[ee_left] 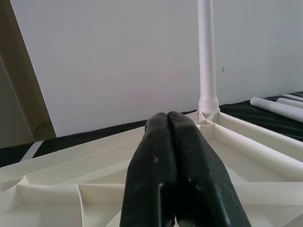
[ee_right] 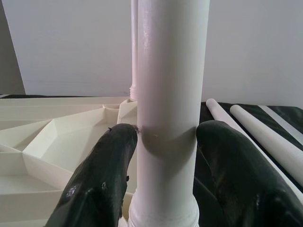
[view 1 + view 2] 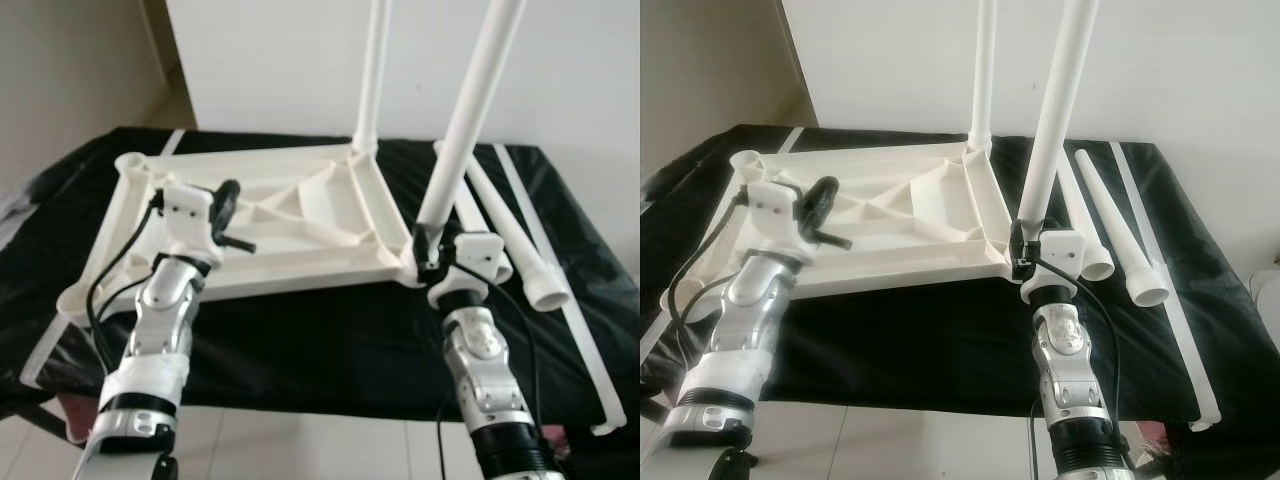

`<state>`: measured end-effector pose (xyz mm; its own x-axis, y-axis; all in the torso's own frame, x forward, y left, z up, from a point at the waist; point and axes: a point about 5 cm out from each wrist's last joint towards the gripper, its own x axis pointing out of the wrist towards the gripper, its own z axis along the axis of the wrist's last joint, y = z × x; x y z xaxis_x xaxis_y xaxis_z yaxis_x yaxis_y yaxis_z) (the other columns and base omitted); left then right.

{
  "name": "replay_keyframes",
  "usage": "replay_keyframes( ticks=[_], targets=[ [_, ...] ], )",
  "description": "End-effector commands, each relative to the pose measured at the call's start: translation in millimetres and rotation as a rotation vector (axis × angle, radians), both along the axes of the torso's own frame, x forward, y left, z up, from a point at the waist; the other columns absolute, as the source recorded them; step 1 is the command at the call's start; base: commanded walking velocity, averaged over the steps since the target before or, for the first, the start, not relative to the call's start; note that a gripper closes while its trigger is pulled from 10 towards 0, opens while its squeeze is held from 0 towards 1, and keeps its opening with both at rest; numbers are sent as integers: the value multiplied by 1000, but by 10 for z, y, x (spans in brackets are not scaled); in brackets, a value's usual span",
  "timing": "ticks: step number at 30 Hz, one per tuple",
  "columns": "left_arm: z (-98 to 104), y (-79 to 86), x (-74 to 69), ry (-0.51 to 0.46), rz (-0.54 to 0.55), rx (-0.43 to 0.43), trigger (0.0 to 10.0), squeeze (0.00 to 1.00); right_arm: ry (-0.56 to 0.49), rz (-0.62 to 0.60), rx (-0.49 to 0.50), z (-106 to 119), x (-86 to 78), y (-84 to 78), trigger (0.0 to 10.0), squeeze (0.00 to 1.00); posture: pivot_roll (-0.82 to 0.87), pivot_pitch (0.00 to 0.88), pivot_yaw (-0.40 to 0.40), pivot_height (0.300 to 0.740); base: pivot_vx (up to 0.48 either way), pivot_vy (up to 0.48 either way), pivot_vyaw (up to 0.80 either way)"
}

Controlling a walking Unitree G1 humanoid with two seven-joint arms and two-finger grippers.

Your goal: Building children table

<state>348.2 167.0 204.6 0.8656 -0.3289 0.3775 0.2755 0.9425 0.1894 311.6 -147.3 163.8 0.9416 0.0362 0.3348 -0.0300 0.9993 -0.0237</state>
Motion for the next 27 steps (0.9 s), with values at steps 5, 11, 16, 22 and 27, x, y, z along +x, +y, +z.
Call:
replay_keyframes(
  ticks=[5,11,16,22,27],
  targets=[
    [-101,32,4,54,19,-13,10000,1000,16,-1,11,-51,-6,4,10000,0,-66,60,-3,740,0,0,0],
    [-112,41,7,61,26,-3,10000,1000,17,0,13,-52,-6,9,10000,0,-66,64,-2,740,0,0,0],
    [-130,42,2,69,23,0,10000,1000,19,-1,14,-58,-14,9,10000,0,-67,68,0,740,0,0,0],
    [-179,49,-4,87,27,4,10000,1000,22,-3,14,-67,-27,0,10000,0,-69,76,0,740,0,0,0],
    [-219,53,-13,100,32,10,10000,1000,24,-2,12,-70,-35,-6,10000,0,-71,82,-4,740,0,0,0]
  ],
)
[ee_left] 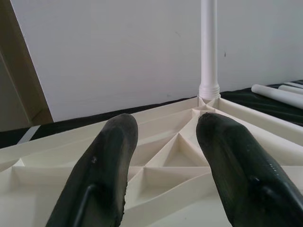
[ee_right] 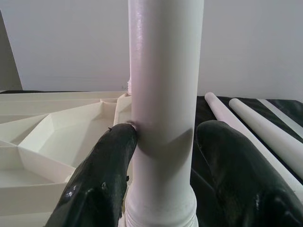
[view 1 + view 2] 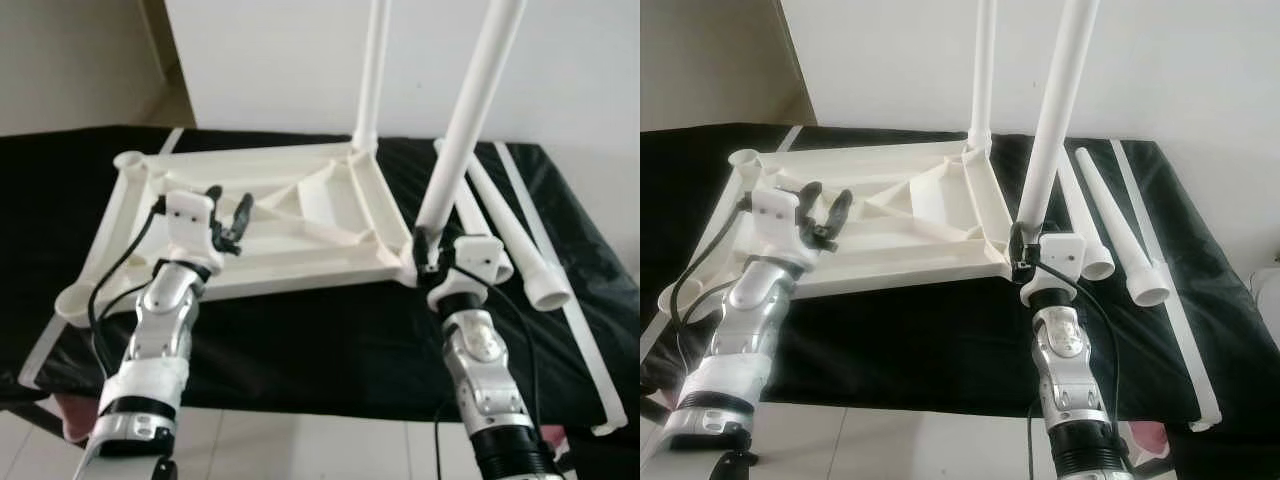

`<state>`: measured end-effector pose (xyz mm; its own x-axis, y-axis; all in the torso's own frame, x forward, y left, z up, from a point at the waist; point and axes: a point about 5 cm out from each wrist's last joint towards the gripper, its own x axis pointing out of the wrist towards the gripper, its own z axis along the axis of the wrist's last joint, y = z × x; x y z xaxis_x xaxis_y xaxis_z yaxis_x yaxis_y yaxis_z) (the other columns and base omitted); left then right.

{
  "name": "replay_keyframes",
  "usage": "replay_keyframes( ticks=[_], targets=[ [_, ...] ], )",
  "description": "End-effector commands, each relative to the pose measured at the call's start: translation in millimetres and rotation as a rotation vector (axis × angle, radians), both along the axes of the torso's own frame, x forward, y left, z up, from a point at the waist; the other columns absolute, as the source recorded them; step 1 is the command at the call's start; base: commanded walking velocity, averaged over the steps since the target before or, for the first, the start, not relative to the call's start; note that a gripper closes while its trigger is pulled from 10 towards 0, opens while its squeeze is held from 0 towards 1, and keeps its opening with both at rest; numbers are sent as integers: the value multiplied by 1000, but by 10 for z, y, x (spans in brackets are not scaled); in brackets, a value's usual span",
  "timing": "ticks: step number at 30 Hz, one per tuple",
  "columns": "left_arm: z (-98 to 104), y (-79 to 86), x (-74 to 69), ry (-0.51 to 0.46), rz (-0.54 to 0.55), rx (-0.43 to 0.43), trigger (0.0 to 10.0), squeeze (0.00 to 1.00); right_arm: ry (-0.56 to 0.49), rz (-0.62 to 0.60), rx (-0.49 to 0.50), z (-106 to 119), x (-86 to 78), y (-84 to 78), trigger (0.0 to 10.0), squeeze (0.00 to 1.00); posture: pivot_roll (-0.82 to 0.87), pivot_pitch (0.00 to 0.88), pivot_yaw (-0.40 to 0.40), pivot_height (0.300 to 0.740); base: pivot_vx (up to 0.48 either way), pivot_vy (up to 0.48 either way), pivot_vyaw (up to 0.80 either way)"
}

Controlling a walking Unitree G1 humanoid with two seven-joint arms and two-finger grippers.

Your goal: Building children table

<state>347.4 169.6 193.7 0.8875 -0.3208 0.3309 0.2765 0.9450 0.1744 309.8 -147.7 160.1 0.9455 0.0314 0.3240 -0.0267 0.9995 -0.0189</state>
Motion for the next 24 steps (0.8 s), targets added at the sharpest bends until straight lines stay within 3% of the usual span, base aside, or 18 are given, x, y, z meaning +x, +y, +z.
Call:
replay_keyframes(
  ticks=[1,24],
  targets=[
    [-110,27,-5,47,23,10,10000,1000,13,1,8,-33,-16,-2,10000,0,-71,82,-4,740,0,0,0],
    [-147,32,-20,58,23,8,10000,1000,16,5,0,-34,-36,-5,10000,0,-72,88,-8,740,0,0,0]
  ],
)
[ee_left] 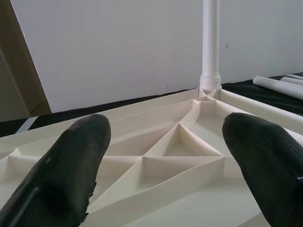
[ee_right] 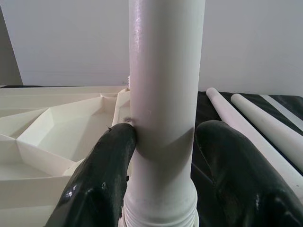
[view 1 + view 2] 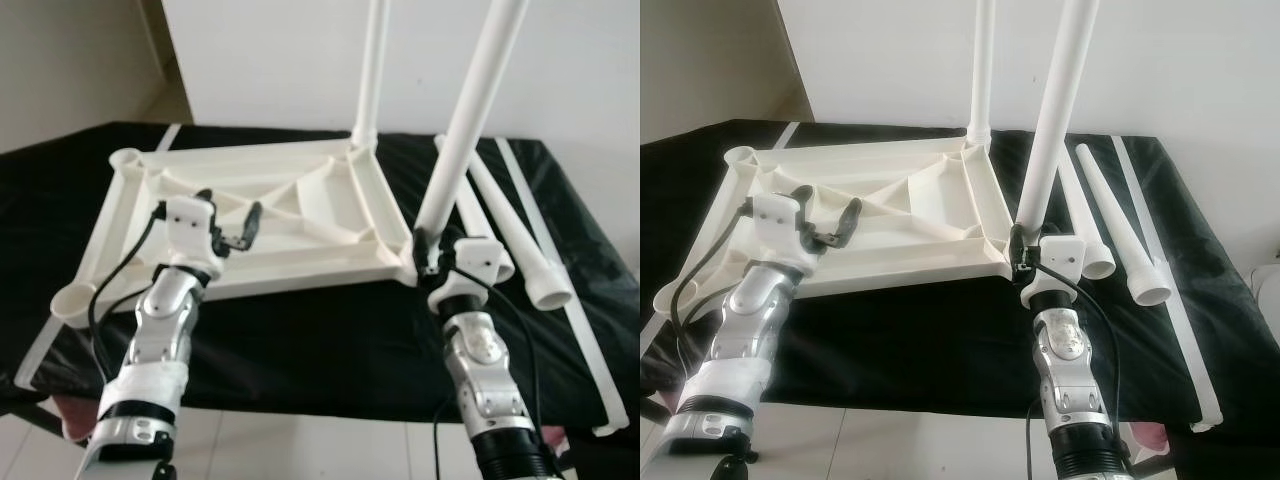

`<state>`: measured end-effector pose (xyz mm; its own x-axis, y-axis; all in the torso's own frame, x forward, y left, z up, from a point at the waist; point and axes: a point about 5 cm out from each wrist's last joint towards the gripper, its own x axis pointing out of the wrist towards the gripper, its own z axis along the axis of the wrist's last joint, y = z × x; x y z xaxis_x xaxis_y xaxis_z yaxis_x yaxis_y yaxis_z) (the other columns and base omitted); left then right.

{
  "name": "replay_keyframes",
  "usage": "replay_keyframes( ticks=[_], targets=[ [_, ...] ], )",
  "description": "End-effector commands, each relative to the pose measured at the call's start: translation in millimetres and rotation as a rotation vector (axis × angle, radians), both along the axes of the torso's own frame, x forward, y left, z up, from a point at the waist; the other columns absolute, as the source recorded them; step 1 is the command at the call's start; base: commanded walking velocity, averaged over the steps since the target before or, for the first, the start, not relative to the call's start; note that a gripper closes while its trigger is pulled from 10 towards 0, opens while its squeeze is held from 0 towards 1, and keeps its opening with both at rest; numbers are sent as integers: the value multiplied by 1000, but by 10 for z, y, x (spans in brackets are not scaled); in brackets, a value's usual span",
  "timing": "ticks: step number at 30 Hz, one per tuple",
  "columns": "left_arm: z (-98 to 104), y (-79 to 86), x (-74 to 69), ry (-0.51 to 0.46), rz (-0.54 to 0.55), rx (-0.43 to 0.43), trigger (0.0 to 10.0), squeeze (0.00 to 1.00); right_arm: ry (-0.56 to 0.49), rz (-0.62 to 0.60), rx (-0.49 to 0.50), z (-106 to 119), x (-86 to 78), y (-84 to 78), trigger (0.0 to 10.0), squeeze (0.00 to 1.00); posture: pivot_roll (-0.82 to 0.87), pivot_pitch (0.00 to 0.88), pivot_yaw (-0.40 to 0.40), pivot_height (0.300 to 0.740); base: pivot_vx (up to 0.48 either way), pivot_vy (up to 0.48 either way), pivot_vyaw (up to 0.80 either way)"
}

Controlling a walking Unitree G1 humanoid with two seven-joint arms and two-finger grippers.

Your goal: Building children table

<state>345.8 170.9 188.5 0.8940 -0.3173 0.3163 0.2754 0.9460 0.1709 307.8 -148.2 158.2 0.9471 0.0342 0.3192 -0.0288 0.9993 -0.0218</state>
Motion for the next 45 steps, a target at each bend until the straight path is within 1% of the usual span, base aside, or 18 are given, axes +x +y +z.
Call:
replay_keyframes(
  ticks=[1,8,9,10,11,33,34,35,36,38,43,44,45],
  targets=[
    [-95,18,-3,42,19,8,10000,1000,11,4,3,-16,-18,1,10000,0,-71,88,-9,740,0,0,0],
    [-99,21,0,45,21,18,10000,1000,13,12,3,-18,-20,16,10000,0,-66,87,-13,740,0,0,0],
    [-102,21,1,46,25,28,10000,961,13,14,2,-19,-19,18,10000,0,-66,85,-12,740,0,0,0],
    [-102,21,1,46,25,28,10000,961,13,14,2,-19,-19,18,10000,0,-66,85,-12,740,0,0,0],
    [-109,18,1,50,25,34,10000,0,14,17,1,-22,-20,21,10000,0,-64,84,-15,740,0,0,0],
    [-105,9,-41,49,35,59,10000,0,20,38,2,-38,-32,68,10000,0,-54,81,-16,740,0,0,0],
    [-101,13,-37,51,32,46,10000,31,21,38,2,-39,-33,69,10000,0,-54,81,-16,740,0,0,0],
    [-101,13,-37,51,32,46,10000,31,21,38,2,-39,-33,69,10000,0,-54,81,-16,740,0,0,0],
    [-93,24,-33,52,31,31,10000,1000,21,38,2,-40,-34,70,10000,0,-54,80,-16,740,0,0,0],
    [-82,31,-30,51,23,13,10000,1000,21,38,3,-41,-34,71,10000,0,-53,82,-16,740,0,0,0],
    [-80,24,-36,53,19,19,10000,1000,23,37,3,-43,-33,67,10000,0,-53,85,-17,740,0,0,0],
    [-82,22,-38,55,21,21,9843,1000,23,37,3,-43,-32,66,10000,0,-53,87,-18,740,0,0,0],
    [-81,20,-39,56,22,22,0,0,23,37,3,-42,-32,66,10000,0,-52,89,-18,740,0,0,0]
  ],
)
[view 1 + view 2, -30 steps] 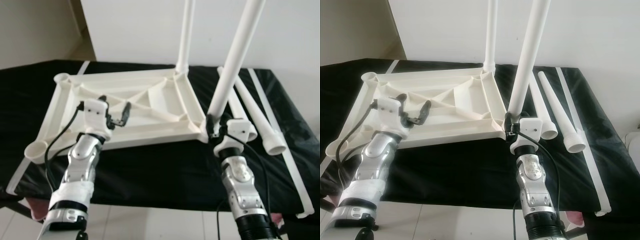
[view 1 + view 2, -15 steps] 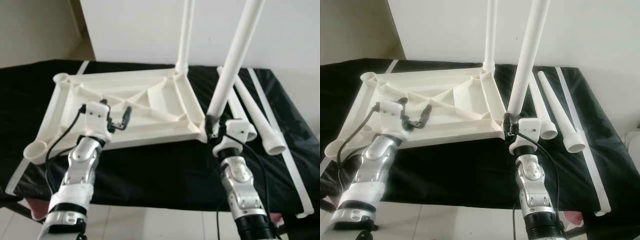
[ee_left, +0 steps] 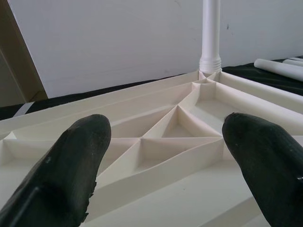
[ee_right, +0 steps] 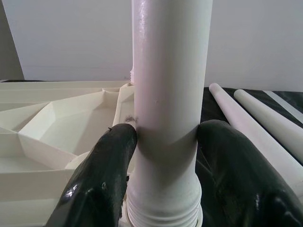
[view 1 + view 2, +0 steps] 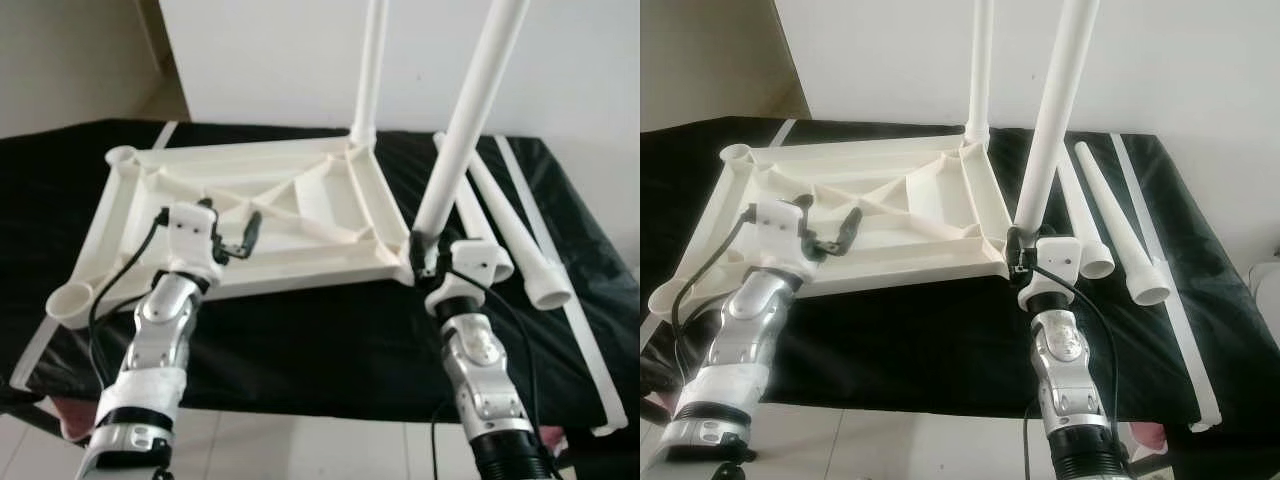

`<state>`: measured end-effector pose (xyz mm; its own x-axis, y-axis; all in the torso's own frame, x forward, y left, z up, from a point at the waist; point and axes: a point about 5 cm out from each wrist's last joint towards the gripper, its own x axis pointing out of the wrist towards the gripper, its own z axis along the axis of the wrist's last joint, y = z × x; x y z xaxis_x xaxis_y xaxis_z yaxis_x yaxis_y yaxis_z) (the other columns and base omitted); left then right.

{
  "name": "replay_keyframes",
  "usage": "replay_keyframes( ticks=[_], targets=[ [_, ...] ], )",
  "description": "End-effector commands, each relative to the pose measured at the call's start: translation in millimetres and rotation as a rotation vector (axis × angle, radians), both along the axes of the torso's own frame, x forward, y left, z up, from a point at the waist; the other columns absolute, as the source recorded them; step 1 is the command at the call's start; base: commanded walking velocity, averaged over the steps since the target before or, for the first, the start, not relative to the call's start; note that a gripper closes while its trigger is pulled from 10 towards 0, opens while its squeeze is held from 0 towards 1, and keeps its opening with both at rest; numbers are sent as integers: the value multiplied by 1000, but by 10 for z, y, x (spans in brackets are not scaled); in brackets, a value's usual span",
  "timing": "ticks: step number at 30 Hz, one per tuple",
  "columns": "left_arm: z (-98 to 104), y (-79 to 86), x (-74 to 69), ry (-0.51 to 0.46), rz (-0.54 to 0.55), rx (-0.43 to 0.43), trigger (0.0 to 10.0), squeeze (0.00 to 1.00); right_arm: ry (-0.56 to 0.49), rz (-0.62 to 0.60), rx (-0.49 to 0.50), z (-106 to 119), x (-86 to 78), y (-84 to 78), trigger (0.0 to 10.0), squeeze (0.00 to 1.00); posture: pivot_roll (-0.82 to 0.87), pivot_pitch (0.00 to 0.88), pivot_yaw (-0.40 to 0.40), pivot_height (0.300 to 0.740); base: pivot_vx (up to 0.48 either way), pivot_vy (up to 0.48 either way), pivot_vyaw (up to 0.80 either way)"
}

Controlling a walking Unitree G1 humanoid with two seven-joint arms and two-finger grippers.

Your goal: Building children table

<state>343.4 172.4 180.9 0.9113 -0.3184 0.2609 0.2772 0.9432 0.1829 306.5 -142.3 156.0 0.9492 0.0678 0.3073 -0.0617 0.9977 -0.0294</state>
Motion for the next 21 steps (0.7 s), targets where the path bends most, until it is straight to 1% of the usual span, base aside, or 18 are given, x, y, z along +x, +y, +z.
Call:
replay_keyframes(
  ticks=[1,6,21],
  targets=[
    [-5,6,-15,4,14,-5,0,0,11,4,11,-20,-19,7,10000,0,-52,89,-18,740,0,0,0],
    [17,-8,-49,-23,-1,-16,0,0,14,4,11,-26,-20,3,10000,0,-52,94,-21,740,0,0,0],
    [-1,-18,-83,-17,-6,-11,0,0,21,-2,12,-46,-48,-14,10000,0,-55,111,-20,740,0,0,0]
  ],
)
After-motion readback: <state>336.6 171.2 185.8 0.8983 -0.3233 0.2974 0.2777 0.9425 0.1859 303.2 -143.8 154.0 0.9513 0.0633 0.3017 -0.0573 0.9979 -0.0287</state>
